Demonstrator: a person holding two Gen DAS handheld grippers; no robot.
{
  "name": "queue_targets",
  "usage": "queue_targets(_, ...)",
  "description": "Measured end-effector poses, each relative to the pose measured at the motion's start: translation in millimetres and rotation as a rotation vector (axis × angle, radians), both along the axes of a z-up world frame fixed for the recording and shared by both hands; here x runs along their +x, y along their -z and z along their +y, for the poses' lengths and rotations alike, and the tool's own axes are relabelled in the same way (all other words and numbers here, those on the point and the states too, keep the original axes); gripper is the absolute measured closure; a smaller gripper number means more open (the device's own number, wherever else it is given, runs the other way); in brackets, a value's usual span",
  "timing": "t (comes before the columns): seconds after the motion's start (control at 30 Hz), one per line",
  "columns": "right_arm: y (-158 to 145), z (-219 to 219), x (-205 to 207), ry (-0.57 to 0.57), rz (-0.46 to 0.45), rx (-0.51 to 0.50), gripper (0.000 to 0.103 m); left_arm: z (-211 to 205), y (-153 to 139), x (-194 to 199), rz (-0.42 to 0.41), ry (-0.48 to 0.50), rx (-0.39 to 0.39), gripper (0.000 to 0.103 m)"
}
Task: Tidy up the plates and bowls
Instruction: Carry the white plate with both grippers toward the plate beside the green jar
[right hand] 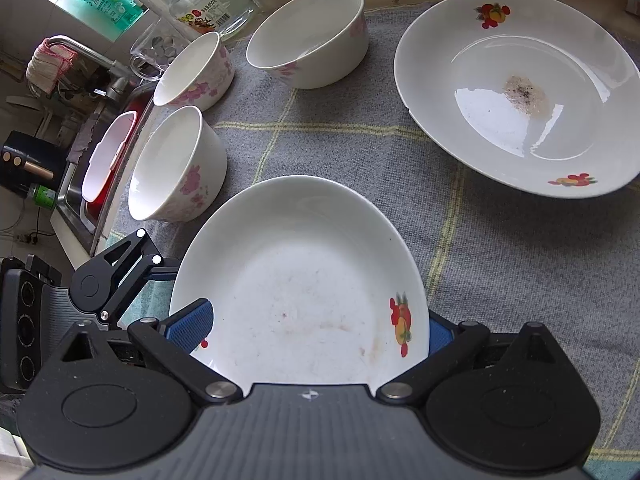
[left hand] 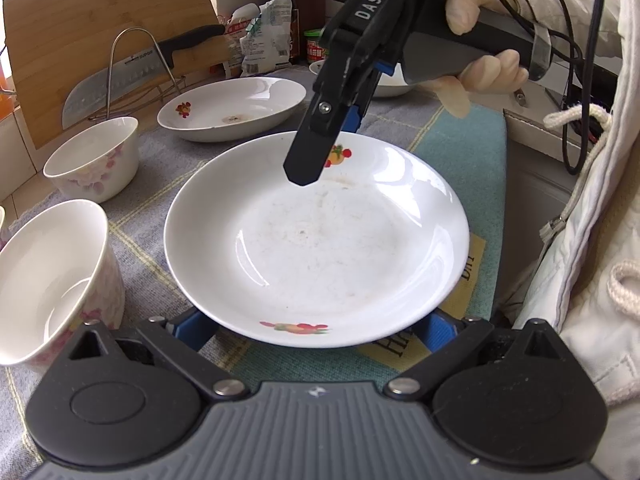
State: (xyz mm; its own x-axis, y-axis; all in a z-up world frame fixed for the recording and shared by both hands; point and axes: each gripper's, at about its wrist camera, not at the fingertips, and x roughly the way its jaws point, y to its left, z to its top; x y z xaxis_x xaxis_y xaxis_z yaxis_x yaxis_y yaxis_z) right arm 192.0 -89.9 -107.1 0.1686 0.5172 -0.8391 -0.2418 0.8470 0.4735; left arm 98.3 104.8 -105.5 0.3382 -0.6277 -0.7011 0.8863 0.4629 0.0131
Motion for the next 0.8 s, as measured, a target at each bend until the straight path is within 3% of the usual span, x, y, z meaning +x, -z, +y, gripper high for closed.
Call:
queue_targets(0.47, -14, -16, -8, -0.005, -0.033, 0.010, 0.000, -17, -17, -7, -0.026, -0.009, -0.005, 0.003)
queue_targets(0.8, -26, -50, -18, 0.018, -0.064, 0.018, 0.000, -52, -26, -5, -0.028, 0.007, -0.001, 0.003)
